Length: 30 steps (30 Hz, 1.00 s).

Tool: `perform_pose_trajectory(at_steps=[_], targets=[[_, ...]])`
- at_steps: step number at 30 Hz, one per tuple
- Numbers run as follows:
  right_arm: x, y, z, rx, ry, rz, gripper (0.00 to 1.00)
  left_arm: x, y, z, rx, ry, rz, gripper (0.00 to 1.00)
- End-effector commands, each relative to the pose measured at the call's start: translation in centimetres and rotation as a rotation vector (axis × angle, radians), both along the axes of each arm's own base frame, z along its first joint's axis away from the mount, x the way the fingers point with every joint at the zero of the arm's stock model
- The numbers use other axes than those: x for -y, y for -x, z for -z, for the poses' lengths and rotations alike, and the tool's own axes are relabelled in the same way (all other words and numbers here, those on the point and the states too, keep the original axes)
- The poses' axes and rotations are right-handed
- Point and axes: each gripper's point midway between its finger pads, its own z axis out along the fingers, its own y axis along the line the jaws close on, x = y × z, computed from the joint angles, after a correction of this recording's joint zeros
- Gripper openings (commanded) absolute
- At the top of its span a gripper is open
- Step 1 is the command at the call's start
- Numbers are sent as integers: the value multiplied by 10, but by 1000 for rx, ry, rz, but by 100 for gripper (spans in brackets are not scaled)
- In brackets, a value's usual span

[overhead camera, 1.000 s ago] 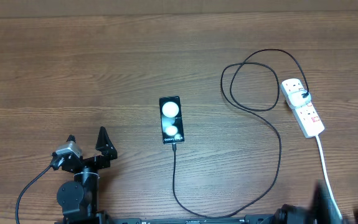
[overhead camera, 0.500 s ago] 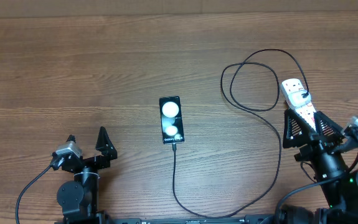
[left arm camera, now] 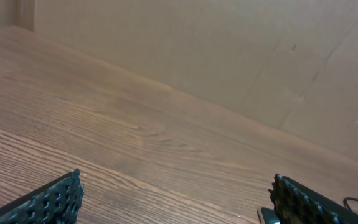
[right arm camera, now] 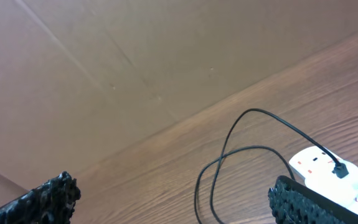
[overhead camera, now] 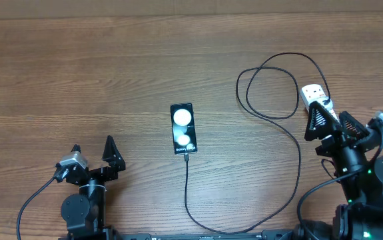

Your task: Plug charger to phone and switch on socket

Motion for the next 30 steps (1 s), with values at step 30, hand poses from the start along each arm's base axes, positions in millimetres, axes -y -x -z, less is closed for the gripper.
perform_pose_trajectory(at_steps=[30], targets=[[15,26,49,386,150,177,100,-1,0,1,2,6,-5,100]])
